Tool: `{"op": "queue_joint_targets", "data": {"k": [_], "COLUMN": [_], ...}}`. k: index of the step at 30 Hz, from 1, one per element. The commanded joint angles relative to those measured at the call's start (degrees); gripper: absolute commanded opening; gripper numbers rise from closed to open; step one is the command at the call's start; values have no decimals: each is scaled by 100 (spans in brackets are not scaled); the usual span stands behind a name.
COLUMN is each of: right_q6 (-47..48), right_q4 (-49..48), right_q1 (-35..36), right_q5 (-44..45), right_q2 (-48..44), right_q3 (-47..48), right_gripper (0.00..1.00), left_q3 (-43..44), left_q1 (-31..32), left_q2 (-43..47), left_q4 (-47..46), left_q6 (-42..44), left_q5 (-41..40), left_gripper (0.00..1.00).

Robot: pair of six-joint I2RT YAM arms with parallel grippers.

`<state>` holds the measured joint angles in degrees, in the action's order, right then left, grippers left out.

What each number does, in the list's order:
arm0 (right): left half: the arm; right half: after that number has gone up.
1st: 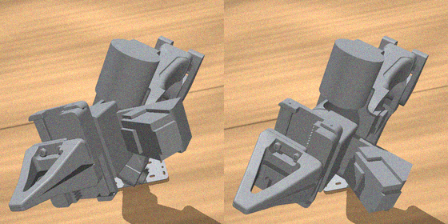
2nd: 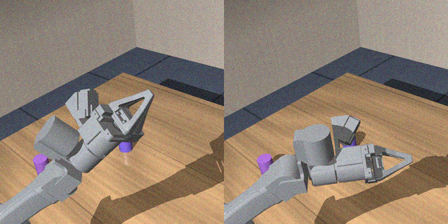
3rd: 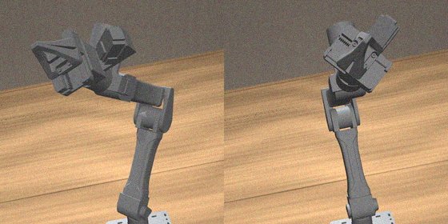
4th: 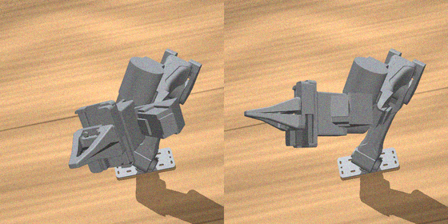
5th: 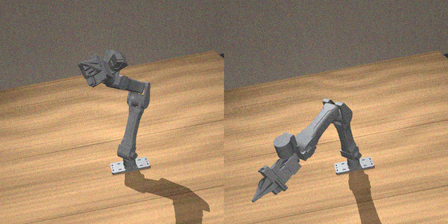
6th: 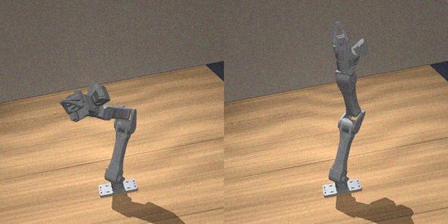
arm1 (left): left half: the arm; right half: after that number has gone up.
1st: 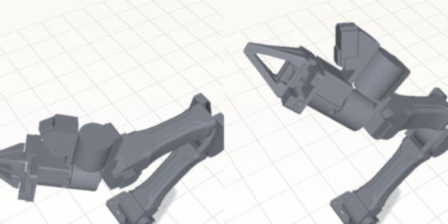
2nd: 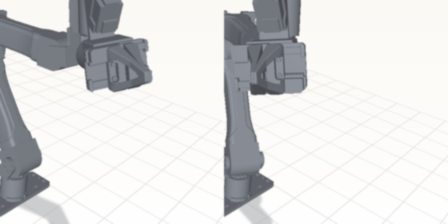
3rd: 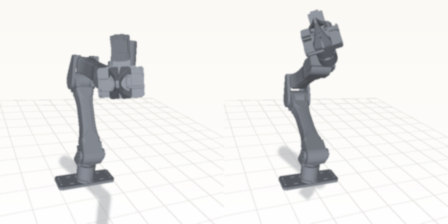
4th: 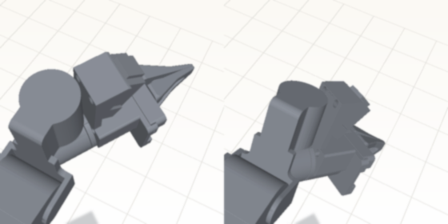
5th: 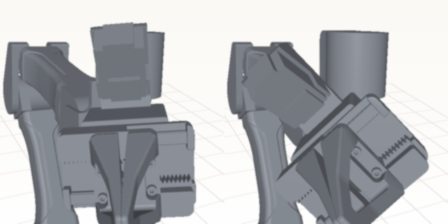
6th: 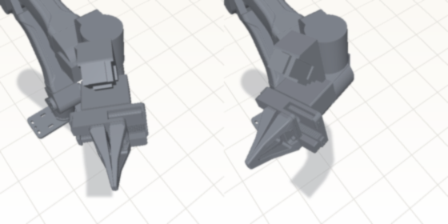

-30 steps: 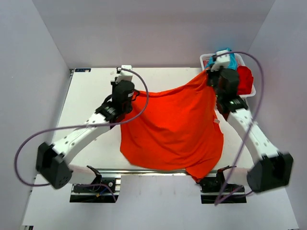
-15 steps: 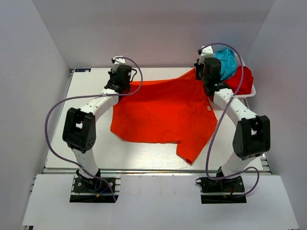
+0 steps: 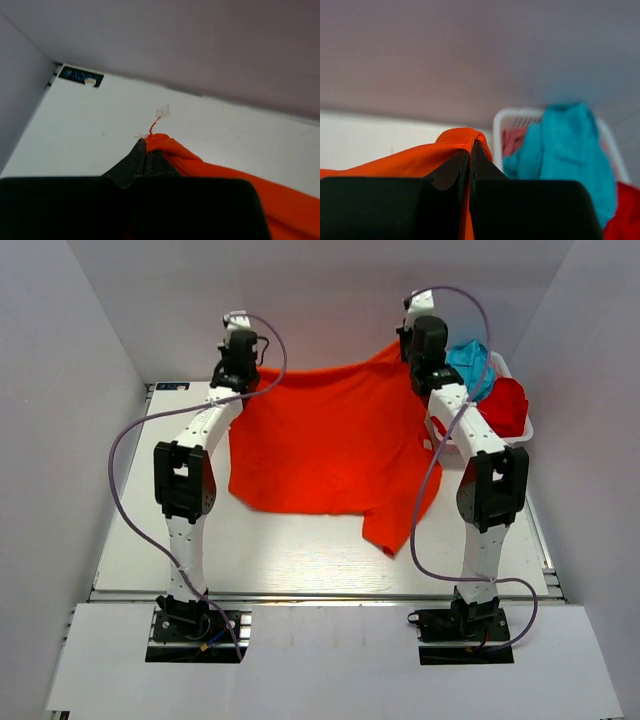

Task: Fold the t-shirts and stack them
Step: Flatten out the tshirt

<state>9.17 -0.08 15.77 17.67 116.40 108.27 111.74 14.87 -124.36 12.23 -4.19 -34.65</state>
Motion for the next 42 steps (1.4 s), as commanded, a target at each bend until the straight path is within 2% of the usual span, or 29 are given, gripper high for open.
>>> {"op": "queue_joint_targets", "data": {"k": [1, 2, 4, 7, 12, 16, 19, 26, 33, 42], "right_q6": [304, 331, 462, 559, 603, 612, 586, 691, 674, 630], "right_q4": [-861, -1358, -1582, -1942, -2154, -2382, -2392, -2225, -2277, -2005], "right_q1": [-39, -21, -39, -48, -39, -48, -39, -30, -39, -30], "right_q5": [448, 448, 413, 290, 61, 35, -79, 9, -79, -378], "right_q2": [-310, -328, -329, -354, -679, -1048, -1181, -1146, -1945, -3614], "right_q3": [1011, 1064, 1510, 2029, 1883, 1119, 687, 1179, 846, 81], "right_gripper": [0, 0, 0, 0, 0, 0, 0, 0, 0, 0], "left_q3": [1345, 1568, 2111, 2273, 1422, 570, 498, 1007, 218, -574], "left_q1": [-124, -125, -178, -231, -283, -283, -283, -283, -283, -231], "left_q2": [281, 280, 280, 515, 1325, 1730, 1730, 1730, 2845, 4462], "left_q4": [-124, -203, -317, -642, -1073, -1205, -1048, -678, -801, -573], "left_q6": [461, 541, 743, 955, 1113, 1113, 1113, 1113, 1060, 947], "left_q5": [178, 178, 100, 38, 38, 231, 231, 108, 169, 222], "left_gripper": [0, 0, 0, 0, 0, 0, 0, 0, 0, 0]}}
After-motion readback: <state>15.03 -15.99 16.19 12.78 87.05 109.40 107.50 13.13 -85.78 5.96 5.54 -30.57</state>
